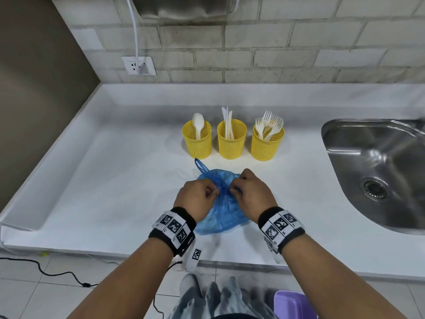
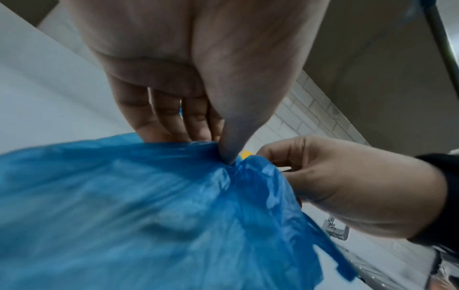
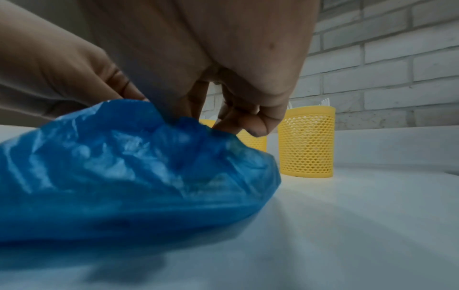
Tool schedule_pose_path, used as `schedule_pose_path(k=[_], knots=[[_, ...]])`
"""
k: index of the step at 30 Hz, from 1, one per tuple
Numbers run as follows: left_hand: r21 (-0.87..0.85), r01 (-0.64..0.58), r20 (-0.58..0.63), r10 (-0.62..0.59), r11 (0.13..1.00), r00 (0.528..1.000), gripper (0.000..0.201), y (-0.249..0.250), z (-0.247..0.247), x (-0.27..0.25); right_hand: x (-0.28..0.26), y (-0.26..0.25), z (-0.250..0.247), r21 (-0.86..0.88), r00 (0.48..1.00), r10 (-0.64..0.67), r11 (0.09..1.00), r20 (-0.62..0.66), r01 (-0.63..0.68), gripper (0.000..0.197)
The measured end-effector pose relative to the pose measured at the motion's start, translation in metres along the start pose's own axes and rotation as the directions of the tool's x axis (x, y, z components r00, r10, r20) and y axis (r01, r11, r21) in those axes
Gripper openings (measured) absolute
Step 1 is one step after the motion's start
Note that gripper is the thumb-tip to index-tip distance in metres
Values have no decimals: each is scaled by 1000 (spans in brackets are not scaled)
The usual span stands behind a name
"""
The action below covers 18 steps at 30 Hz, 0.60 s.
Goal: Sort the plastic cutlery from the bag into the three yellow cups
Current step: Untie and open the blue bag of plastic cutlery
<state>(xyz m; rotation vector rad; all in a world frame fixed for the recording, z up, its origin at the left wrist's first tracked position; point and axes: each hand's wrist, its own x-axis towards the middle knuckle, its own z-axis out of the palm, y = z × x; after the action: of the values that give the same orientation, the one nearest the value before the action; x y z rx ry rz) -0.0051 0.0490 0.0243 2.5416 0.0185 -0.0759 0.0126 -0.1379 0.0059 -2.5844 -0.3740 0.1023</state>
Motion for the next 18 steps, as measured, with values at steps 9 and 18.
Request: schedule_pose_path(k=[9,18], knots=[[-270,97,-36,-111,958,993,12,-28,-39,-3,3,30,-28,206,960,134,975,-247,-83,4],[-121,146,-94,-158,982,983,30,-17,-30,8,15,19,-30,193,963,133,977,-235,-88,12]])
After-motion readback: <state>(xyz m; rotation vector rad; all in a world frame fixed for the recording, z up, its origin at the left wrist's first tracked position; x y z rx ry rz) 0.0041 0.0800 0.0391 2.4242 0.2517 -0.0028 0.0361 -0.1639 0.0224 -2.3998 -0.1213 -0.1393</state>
